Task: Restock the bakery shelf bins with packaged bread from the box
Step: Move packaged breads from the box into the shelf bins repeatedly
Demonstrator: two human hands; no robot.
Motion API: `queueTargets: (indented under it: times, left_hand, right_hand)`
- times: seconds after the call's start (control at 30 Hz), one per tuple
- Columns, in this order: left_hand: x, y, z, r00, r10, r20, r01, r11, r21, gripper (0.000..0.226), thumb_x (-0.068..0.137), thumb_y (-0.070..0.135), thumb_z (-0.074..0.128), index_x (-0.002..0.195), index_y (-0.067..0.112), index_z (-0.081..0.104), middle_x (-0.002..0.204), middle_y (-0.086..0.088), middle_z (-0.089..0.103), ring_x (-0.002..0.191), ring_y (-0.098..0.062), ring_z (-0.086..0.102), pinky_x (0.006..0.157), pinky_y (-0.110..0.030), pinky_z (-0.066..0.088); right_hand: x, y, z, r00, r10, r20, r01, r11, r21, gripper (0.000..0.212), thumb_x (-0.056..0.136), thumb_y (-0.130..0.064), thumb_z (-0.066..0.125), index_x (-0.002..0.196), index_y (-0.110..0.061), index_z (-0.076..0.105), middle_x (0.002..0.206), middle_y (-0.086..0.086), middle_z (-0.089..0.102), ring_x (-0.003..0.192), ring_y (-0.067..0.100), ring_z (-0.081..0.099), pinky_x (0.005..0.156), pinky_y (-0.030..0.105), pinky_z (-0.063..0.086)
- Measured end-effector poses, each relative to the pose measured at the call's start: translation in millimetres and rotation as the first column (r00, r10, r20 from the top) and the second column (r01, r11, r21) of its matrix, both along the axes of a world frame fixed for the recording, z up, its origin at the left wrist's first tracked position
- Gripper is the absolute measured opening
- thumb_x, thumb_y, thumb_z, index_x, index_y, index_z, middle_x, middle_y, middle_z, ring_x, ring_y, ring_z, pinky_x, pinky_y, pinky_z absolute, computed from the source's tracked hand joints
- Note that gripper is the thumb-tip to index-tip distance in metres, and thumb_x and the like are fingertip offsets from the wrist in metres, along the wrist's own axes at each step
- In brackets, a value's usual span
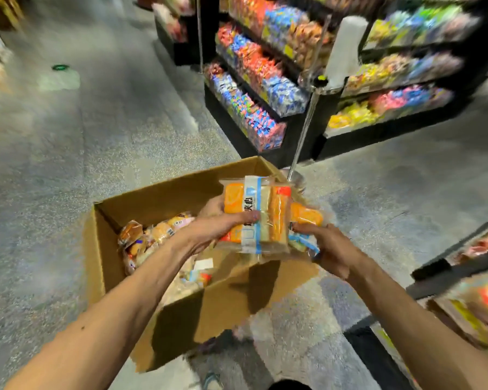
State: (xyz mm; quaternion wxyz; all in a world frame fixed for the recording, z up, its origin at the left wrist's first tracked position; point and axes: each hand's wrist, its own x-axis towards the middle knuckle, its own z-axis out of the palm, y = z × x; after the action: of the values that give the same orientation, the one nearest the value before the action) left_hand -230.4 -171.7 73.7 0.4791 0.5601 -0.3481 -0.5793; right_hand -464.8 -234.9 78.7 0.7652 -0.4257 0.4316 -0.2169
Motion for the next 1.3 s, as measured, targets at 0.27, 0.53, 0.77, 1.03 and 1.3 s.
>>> queueTargets:
  times: [0.27, 0.53, 0.77, 1.03, 1.3]
  left_hand:
    - [-187, -43, 84, 0.952, -0.278, 0.131, 0.300, 0.932, -0.202, 0.043, 0.070, 0.009, 0.081, 0.108, 0.020, 0.064, 0.097, 0.002, 0.077, 0.086, -0.011, 0.074, 0.071, -0.025, 0.059]
    - [-424, -48, 138, 0.750, -0.548, 0.371, 0.651, 0.711, -0.266, 0.026, 0.077, 0.012, 0.083, 0.093, 0.023, 0.065, 0.090, 0.009, 0.077, 0.086, -0.007, 0.073, 0.077, -0.022, 0.058]
    - [-583, -49, 146, 0.642, -0.578, 0.504, 0.765, 0.522, -0.377, 0.055, 0.057, 0.053, 0.092, 0.098, 0.028, 0.064, 0.096, 0.015, 0.075, 0.092, -0.003, 0.071, 0.085, -0.028, 0.057]
    - [-673, -101, 137, 0.713, -0.519, 0.472, 0.693, 0.626, -0.357, 0.075, 0.060, 0.042, 0.092, 0.117, 0.028, 0.045, 0.105, 0.006, 0.069, 0.083, -0.001, 0.068, 0.071, -0.023, 0.054]
    - [-741, -195, 151, 0.628, -0.609, 0.484, 0.777, 0.460, -0.430, 0.069, 0.047, 0.065, 0.089, 0.096, 0.033, 0.053, 0.101, 0.003, 0.074, 0.093, -0.020, 0.072, 0.080, -0.045, 0.060]
  right_hand:
    - [-170, 32, 58, 0.915, -0.377, 0.144, 0.389, 0.918, -0.070, 0.054, 0.079, -0.026, 0.065, 0.130, -0.009, 0.061, 0.119, 0.015, 0.071, 0.100, 0.030, 0.070, 0.076, 0.043, 0.059]
    - [-374, 93, 105, 0.732, -0.593, 0.336, 0.676, 0.696, -0.242, 0.059, 0.088, -0.038, 0.068, 0.136, -0.007, 0.056, 0.128, 0.017, 0.066, 0.102, 0.029, 0.072, 0.071, 0.039, 0.063]
    - [-501, 131, 120, 0.573, -0.762, 0.303, 0.809, 0.468, -0.355, 0.042, 0.080, -0.015, 0.070, 0.121, -0.008, 0.065, 0.112, 0.009, 0.074, 0.103, 0.023, 0.072, 0.077, 0.031, 0.059]
    - [-576, 107, 115, 0.400, -0.846, 0.353, 0.917, 0.375, -0.140, 0.042, 0.079, -0.015, 0.070, 0.120, -0.012, 0.065, 0.118, 0.016, 0.071, 0.111, 0.034, 0.068, 0.088, 0.051, 0.057]
    - [-614, 29, 134, 0.300, -0.893, 0.335, 0.944, 0.228, -0.237, 0.039, 0.074, -0.018, 0.072, 0.112, -0.014, 0.071, 0.104, 0.008, 0.077, 0.090, 0.020, 0.075, 0.075, 0.042, 0.063]
